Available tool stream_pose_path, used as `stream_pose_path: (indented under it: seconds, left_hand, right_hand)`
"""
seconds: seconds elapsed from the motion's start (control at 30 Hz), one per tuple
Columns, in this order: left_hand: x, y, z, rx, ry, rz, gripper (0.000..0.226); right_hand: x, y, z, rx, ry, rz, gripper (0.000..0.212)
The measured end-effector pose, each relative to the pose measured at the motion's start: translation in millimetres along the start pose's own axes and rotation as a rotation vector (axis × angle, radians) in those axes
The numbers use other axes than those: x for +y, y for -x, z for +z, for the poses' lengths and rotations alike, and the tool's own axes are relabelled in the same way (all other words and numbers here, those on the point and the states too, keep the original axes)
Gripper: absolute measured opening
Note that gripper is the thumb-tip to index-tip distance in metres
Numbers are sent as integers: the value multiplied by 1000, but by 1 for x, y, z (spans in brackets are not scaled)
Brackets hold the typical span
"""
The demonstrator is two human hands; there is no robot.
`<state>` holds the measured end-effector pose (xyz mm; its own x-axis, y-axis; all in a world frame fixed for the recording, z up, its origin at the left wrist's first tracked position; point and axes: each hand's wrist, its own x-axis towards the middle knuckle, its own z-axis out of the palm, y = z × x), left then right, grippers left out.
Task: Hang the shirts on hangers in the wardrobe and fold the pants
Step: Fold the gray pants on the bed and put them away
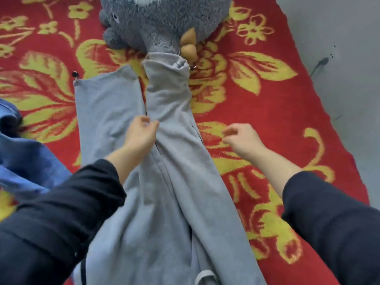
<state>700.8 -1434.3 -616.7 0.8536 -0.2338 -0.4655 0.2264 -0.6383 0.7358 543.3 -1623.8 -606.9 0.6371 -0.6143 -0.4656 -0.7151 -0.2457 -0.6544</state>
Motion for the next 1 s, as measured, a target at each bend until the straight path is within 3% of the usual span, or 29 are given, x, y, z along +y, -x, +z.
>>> stream_pose_path:
  seconds: [0.07, 0.17, 0.27, 0.33, 0.37, 0.47, 0.53, 0.67, 0.77, 0.83, 0.93, 0.97, 1.0]
  left_hand:
    - [-32, 30, 15, -7, -36, 29, 24]
    - [-60, 74, 33, -66, -112, 145, 6]
    - [-75, 106, 47, -179, -177, 216, 9]
    - [-81, 125, 53, -258, -196, 214, 18]
    - [-83, 133, 54, -278, -206, 214, 23]
    - [-88, 152, 55, -265, -239, 268, 28]
    - [-90, 165, 58, -244, -233, 306, 25]
    - [-93, 195, 72, -258, -206, 341, 21]
    - [-92, 215, 92, -331, -196, 331, 19]
    - [-86, 227, 107, -417, -139, 249, 22]
    - [-71, 233, 127, -512, -191, 90, 68]
    - [-68, 234, 132, -515, -281, 71, 75]
    - [-67, 234, 136, -510, -369, 82, 69]
  right_hand:
    - [34, 23, 10, -121, 52, 102, 11]
    - [72, 58, 23, -153, 69, 162, 22]
    - [94, 94, 31, -268, -27, 203, 30]
    - [107, 116, 36, -369, 33, 172, 28]
    - [113, 123, 37, -303, 59, 126, 24]
    - [128, 140, 31, 175, 95, 46, 22]
    - [136, 151, 22, 247, -58, 133, 23]
    - [166, 183, 13, -120, -82, 334, 28]
    - [183, 213, 4, -115, -102, 276, 17]
    - [190, 233, 0, -163, -262, 194, 13]
    - [186, 267, 3, -566, -395, 174, 26]
    - [186, 277, 7, -671, -332, 178, 26]
    - [188, 286, 11, -729, -272, 165, 20]
